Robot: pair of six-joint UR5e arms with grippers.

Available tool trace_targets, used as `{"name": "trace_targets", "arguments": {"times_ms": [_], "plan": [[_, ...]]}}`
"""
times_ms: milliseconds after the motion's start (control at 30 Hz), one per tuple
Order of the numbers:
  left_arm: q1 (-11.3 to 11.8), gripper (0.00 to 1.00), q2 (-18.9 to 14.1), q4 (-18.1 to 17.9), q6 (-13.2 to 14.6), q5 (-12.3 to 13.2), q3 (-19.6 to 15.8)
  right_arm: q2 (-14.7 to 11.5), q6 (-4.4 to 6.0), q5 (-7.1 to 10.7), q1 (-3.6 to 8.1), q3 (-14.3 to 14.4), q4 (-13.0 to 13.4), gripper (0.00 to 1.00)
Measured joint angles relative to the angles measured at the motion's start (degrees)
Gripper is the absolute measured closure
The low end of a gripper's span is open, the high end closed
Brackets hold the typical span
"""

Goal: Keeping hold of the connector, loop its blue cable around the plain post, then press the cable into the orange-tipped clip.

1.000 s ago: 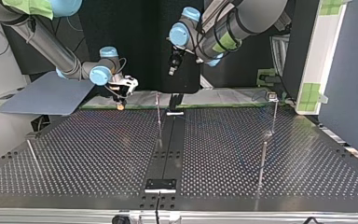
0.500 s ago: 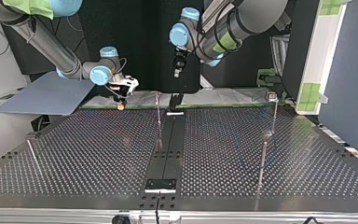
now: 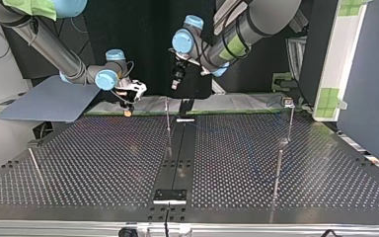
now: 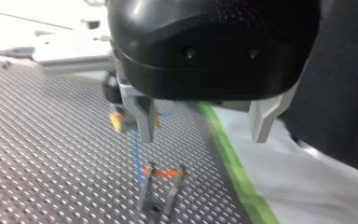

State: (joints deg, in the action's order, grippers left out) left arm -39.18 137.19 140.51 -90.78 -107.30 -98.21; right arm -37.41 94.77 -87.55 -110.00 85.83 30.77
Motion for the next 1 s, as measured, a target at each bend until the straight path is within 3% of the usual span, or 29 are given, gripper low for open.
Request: {"name": "trace_targets", "arguments": {"times_ms": [167, 333, 1000], "plan": [[-0.3, 0.0, 0.2, -0.1, -2.9, 2.6, 2.7, 0.0, 0.0, 0.12, -0.02, 0.0, 0.1, 1.0], [0.0, 0.0, 1.3, -0.1, -5.2, 2.6, 4.4, 0.0, 0.0, 0.24, -0.05, 0.0, 0.0, 1.0], [1.0, 0.0, 2.6, 0.4, -5.7, 1.5, 5.5, 0.0, 0.0, 0.26, -0.38, 0.0, 0.0, 1.0]]}}
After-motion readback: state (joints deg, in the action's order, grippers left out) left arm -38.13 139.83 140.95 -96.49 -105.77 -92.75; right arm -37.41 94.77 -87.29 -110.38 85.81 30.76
